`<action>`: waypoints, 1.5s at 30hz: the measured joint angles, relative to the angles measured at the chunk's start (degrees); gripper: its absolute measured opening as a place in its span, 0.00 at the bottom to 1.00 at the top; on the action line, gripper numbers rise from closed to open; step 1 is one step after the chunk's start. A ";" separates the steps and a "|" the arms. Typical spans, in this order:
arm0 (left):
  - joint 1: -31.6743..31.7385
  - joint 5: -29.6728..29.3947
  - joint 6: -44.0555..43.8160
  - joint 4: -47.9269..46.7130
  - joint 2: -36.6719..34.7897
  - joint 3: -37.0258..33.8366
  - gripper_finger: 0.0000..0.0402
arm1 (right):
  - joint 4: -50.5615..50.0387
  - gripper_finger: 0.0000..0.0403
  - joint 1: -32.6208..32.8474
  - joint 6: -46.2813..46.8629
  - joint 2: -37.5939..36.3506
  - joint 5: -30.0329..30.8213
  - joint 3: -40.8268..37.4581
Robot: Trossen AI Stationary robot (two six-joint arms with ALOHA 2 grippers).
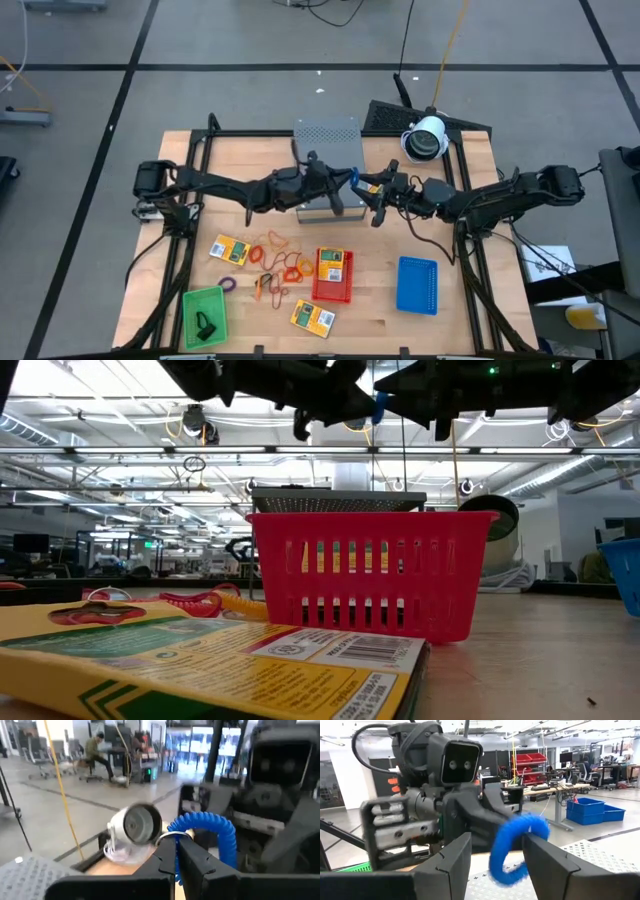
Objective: Pick & Place Office Desk Supplies
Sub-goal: Put the blue spring keychain into the blue bin
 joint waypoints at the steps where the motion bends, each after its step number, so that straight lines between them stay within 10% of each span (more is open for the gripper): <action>1: -0.02 0.01 0.21 -1.14 0.57 0.92 0.01 | -0.08 0.42 0.00 0.02 0.00 0.08 0.00; 18: -0.02 0.95 -0.17 -3.00 1.17 1.89 0.02 | -1.14 0.41 0.02 -1.23 0.00 -0.04 -0.02; 30: -0.03 2.50 -0.11 -3.78 1.11 1.89 0.13 | -1.17 0.03 0.04 -2.91 0.00 -0.18 -0.07; 45: -0.13 2.57 2.80 -5.20 1.11 1.89 0.15 | -2.21 0.01 0.15 -2.89 0.02 -0.44 -0.07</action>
